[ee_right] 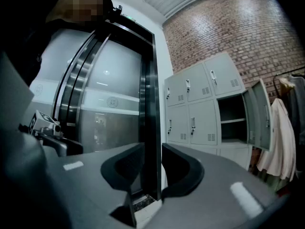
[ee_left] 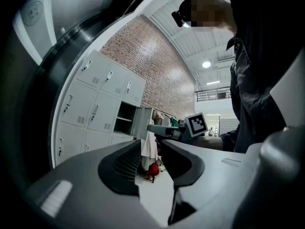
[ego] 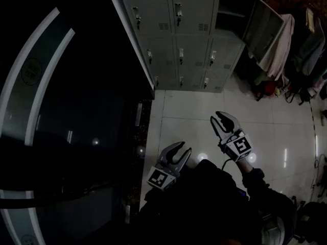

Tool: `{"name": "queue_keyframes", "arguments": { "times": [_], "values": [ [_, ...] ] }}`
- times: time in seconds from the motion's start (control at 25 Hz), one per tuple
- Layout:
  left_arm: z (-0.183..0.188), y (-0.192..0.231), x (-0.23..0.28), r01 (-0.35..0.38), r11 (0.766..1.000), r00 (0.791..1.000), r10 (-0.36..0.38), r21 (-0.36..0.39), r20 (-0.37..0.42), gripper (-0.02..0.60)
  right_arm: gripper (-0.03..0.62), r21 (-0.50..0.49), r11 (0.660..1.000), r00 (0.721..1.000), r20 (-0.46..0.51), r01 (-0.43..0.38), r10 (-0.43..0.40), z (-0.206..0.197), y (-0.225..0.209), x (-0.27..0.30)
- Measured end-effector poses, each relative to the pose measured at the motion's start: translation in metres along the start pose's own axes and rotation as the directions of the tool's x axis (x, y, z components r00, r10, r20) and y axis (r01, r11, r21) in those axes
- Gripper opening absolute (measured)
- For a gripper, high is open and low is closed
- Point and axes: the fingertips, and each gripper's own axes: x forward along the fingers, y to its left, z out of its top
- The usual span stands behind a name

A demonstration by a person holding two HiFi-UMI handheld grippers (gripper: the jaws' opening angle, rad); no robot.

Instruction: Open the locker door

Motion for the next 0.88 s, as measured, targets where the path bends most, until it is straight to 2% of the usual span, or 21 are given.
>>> {"name": "queue_keyframes", "arguments": {
  "times": [0.12, 0.28, 0.52, 0.72, 0.88],
  "values": [
    [0.009, 0.026, -0.009, -0.045, 0.999, 0.998, 0.046, -0.022, 0.046, 0.132, 0.107, -0.007, 1.000, 0.999, -0.015, -0.031, 0.031, 0.020, -0.018, 0.060],
    [0.003, 0.064, -0.015, -0.118, 0.991, 0.991, 0.122, -0.070, 0.052, 0.132, 0.130, -0.023, 0.997, 0.997, -0.032, -0.069, 0.069, 0.025, -0.060, 0.155],
    [0.005, 0.136, -0.003, -0.235, 0.968, 0.970, 0.239, -0.083, 0.034, 0.132, 0.140, -0.043, 0.997, 0.997, -0.047, -0.061, 0.059, 0.034, -0.157, 0.321],
    [0.029, 0.213, 0.030, -0.323, 0.942, 0.945, 0.326, -0.088, 0.030, 0.132, 0.153, -0.035, 0.999, 0.996, -0.080, 0.029, -0.032, 0.042, -0.266, 0.464],
    [0.042, 0.265, 0.055, -0.382, 0.920, 0.923, 0.384, -0.089, 0.007, 0.132, 0.161, -0.010, 0.996, 0.992, -0.089, 0.087, -0.087, 0.045, -0.329, 0.551]
  ]
}}
